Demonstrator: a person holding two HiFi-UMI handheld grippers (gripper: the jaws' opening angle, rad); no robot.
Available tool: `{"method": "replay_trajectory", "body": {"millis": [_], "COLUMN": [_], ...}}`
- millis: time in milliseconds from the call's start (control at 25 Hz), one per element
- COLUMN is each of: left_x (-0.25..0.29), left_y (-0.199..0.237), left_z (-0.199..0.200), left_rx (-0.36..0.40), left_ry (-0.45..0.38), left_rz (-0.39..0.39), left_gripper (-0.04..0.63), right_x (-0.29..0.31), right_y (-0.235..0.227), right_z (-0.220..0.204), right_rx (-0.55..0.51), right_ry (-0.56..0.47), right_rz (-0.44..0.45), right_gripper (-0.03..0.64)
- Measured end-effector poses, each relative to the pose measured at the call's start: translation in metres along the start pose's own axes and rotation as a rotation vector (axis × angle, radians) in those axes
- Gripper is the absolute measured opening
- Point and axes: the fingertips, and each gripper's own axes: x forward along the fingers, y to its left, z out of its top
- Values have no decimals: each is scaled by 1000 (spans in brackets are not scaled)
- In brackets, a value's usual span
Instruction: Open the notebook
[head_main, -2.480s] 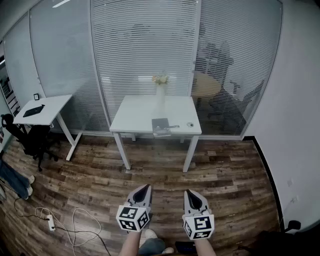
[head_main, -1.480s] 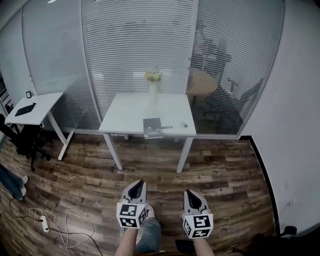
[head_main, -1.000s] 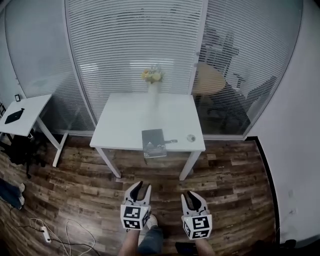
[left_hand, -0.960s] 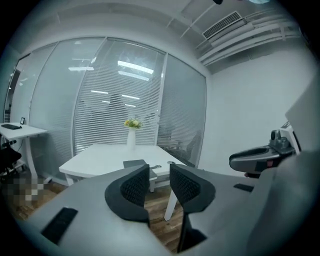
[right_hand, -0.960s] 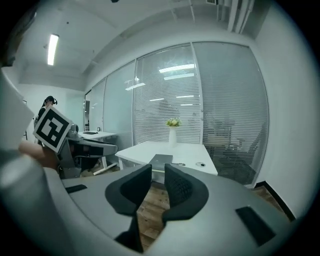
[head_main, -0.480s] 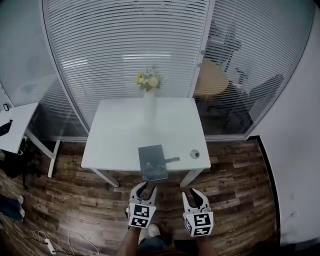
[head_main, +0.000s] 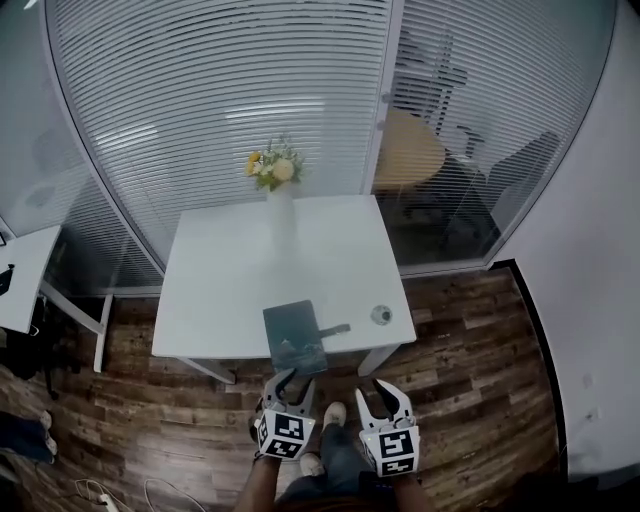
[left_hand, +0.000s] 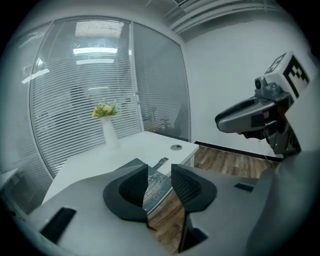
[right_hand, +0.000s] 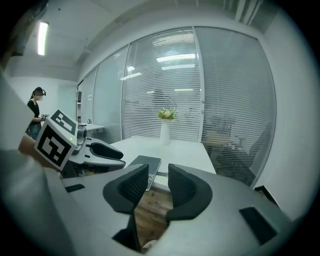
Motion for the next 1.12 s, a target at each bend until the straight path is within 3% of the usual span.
{"method": "replay_trajectory", "body": {"millis": [360, 560, 760, 1120], "left_x": [35, 52, 71, 91], "left_y": [-1, 4, -1, -8], "left_z": [-10, -20, -46, -70], "left_rx": [96, 113, 97, 249], "left_ry": [73, 110, 187, 279], "left_rz": [-44, -66, -140, -175], "left_gripper": [143, 146, 179, 216], "right_x": [45, 65, 79, 90], "right_y": [-9, -11, -16, -24], "right_z": [-10, -17, -38, -41], "right_rx": [19, 30, 53, 60], "right_ry": [38, 65, 112, 106], "right_rz": [57, 76, 89, 84], "right_gripper": [140, 144, 144, 134]}}
